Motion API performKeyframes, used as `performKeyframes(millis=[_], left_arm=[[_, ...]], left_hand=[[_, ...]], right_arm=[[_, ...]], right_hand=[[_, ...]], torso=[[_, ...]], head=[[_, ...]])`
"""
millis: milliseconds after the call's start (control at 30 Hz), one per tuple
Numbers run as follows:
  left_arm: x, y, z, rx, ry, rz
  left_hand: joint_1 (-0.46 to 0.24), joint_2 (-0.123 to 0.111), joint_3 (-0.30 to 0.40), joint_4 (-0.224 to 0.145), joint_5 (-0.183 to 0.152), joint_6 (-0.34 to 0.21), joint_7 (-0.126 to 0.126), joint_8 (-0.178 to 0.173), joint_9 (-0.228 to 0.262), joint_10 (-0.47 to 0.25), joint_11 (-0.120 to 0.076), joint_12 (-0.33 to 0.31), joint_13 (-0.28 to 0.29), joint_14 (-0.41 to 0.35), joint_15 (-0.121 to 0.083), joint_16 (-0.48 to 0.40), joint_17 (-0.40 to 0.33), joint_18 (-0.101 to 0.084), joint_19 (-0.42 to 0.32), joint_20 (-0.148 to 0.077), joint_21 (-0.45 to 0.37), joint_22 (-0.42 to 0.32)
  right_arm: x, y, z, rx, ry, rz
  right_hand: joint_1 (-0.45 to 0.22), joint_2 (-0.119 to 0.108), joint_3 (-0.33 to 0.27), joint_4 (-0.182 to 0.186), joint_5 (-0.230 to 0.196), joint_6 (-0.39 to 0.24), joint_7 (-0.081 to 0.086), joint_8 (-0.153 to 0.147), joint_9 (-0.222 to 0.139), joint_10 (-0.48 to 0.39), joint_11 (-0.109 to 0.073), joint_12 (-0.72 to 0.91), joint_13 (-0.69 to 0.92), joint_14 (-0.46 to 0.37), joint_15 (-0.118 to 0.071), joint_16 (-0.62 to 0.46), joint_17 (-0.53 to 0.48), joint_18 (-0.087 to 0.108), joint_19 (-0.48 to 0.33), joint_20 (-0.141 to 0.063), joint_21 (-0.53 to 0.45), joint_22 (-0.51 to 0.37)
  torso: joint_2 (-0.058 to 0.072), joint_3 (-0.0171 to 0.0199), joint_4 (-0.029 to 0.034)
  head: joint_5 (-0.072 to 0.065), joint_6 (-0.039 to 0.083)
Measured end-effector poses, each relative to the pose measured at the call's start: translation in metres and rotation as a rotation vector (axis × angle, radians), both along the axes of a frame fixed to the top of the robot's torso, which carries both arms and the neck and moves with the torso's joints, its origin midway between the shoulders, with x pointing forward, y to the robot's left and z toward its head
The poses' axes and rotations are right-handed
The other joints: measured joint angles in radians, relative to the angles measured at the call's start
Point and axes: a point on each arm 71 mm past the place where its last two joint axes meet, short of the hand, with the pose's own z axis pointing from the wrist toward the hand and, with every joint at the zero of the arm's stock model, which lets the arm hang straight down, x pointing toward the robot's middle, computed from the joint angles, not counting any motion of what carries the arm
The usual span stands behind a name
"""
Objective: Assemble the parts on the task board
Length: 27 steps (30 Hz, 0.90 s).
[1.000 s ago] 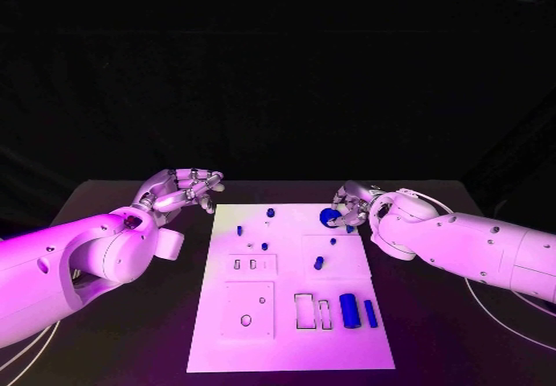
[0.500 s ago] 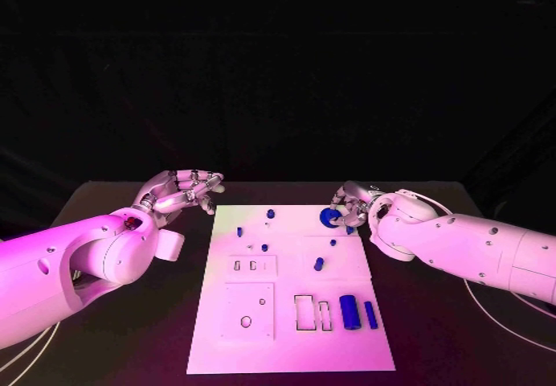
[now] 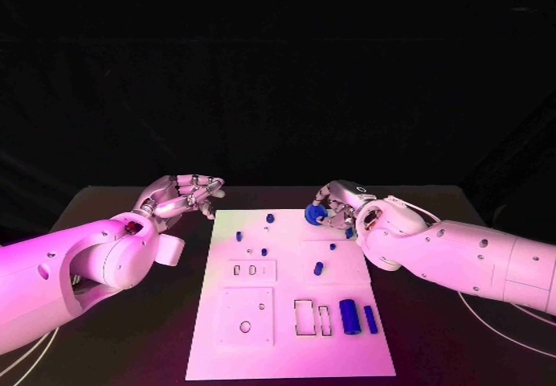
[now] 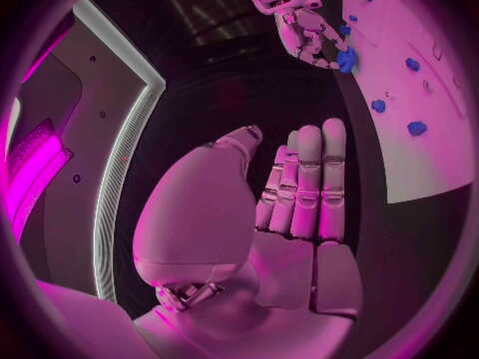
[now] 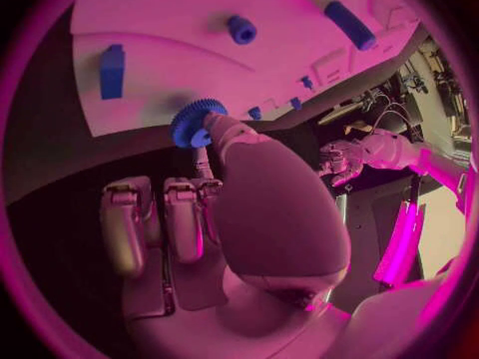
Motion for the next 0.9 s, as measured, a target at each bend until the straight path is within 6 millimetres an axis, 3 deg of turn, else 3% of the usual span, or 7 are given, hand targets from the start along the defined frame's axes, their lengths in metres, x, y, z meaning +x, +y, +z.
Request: performKeyframes(millis=[400,900], left_arm=[[0.001,-0.003,0.000,-0.001,0.002,-0.005],[-0.001,-0.005,0.000,-0.002,0.004,-0.012]], left_hand=[[0.000,0.000,0.000,0.000,0.000,0.000,0.000,0.000,0.000,0.000,0.000,0.000,0.001,0.000,0.000,0.000,-0.001,0.000,0.000,0.000,0.000,0.000],[0.000,0.000,0.000,0.000,0.000,0.000,0.000,0.000,0.000,0.000,0.000,0.000,0.001,0.000,0.000,0.000,-0.001,0.000,0.000,0.000,0.000,0.000]], right_arm=[[-0.015,0.063,0.009,0.015,-0.075,0.144],[-0.015,0.098,-0.005,-0.019,-0.066,0.187]], right_hand=[[-0.022,-0.021,0.018,-0.004,0.000,0.000,0.000,0.000,0.000,0.000,0.000,0.000,0.000,0.000,0.000,0.000,0.001,0.000,0.000,0.000,0.000,0.000],[-0.038,-0.026,0.030,-0.006,0.000,0.001,0.000,0.000,0.000,0.000,0.000,0.000,0.000,0.000,0.000,0.000,0.001,0.000,0.000,0.000,0.000,0.000]], torso=[[0.001,-0.0018,0.0020],[0.003,-0.0028,0.0025]], head=[[0.008,-0.001],[0.020,-0.005]])
